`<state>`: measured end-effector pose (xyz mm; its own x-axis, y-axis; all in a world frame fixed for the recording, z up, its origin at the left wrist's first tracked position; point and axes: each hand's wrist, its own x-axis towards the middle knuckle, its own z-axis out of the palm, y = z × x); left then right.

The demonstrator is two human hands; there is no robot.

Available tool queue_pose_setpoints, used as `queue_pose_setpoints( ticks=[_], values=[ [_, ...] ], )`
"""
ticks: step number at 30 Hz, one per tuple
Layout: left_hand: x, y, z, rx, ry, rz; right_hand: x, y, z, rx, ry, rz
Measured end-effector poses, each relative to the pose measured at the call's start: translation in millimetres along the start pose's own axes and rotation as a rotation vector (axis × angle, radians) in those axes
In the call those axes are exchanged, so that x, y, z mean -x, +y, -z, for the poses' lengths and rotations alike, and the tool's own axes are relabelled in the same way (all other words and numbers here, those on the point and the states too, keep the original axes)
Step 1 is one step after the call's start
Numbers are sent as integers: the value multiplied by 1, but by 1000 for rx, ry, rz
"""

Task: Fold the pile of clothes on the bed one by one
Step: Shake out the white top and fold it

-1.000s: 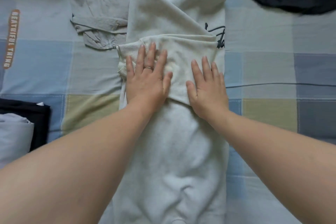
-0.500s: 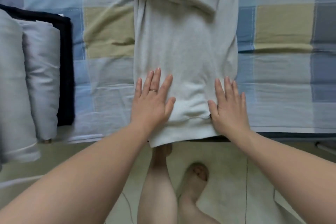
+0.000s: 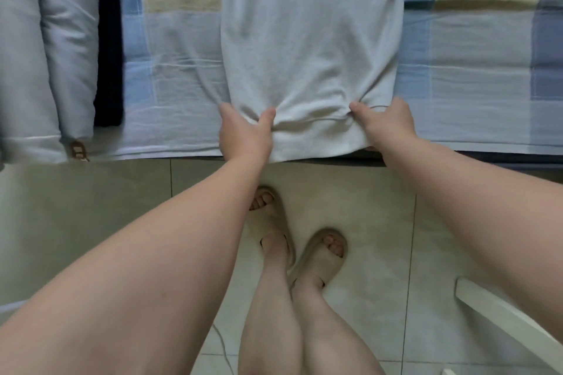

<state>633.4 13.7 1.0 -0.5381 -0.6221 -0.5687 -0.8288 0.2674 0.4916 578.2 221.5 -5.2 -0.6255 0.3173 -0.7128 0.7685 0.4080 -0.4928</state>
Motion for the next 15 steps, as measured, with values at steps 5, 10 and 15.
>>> queue_pose_setpoints(
  ticks=[5,10,15],
  values=[
    [3,-9,9,221,-134,140,18,14,7,-328,-144,-134],
    [39,-15,49,281,-258,226,72,6,35,-364,-168,-124],
    [114,-6,116,295,-352,374,163,0,80,-322,-188,-168]
  ],
)
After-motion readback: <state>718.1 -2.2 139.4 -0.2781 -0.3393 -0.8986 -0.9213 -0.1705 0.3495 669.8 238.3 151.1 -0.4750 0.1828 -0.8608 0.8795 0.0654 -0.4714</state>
